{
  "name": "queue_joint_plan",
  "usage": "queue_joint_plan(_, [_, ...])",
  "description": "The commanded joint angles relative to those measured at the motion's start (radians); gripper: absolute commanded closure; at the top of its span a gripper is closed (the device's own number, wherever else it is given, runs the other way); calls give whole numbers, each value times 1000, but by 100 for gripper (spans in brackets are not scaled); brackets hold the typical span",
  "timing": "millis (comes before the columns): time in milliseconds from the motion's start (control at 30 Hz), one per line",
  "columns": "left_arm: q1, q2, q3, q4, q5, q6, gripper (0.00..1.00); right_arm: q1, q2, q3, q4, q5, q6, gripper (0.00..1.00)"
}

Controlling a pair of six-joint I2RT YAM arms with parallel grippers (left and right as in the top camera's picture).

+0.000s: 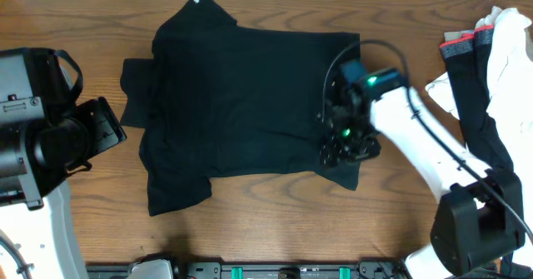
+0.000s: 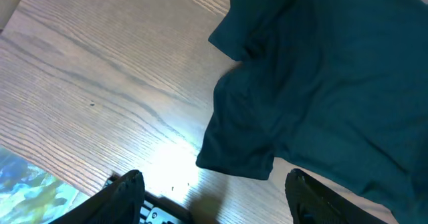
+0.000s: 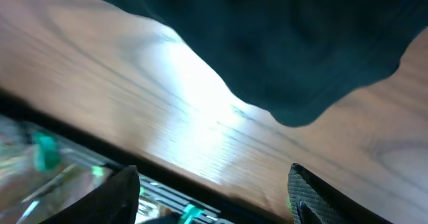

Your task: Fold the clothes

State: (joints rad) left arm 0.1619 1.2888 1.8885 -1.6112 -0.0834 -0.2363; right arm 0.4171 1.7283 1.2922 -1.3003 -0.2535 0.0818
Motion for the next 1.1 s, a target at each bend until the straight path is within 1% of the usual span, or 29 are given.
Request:
queue_joint_plan(0, [3,-41,6,-78,-14,-17,29,28,-10,-90,60,116,104,30])
queue_joint_plan(67, [3,-58,6,-78,-14,-25,27,33,-10,-147,118,158,150,29])
queue_joint_plan(100, [3,-69,6,-78,-14,-28,26,33,-10,-198,177,183,178,29])
queue_joint_plan(267, [3,-96,6,-78,-14,-32,26,35,-10,-325,357,198,183,29])
queue_joint_plan(367, [3,-101,4,-78,-14,-32,25,36,-10,-370,420,203,183,31])
queue_joint_plan(433, [3,-101,-2,-78,-14,-32,25,36,-10,-391,433,217,193,37])
queue_joint_plan(467, [3,-100,-4,-78,-14,-32,25,35,-10,-397,426,240,214,46])
queue_joint_plan(500, [3,-100,-8,-78,-14,-32,25,35,-11,-401,407,282,247,60])
queue_joint_plan(533, [3,-100,-13,-78,-14,-32,25,35,-14,-402,387,316,282,69])
queue_joint_plan(567, [3,-100,-17,-78,-14,-32,25,33,-18,-402,369,346,314,73])
queue_joint_plan(667, [3,-95,-21,-78,-14,-32,25,32,-54,-402,333,405,378,81])
queue_joint_plan(867, [3,-89,-21,-78,-15,-32,25,32,-193,-402,269,506,450,91])
queue_joint_plan(967, [3,-87,-21,-78,-14,-32,25,32,-253,-404,251,519,468,94])
queue_joint_plan(1067, [3,-87,-21,-78,-14,-31,25,29,-289,-404,248,514,451,93])
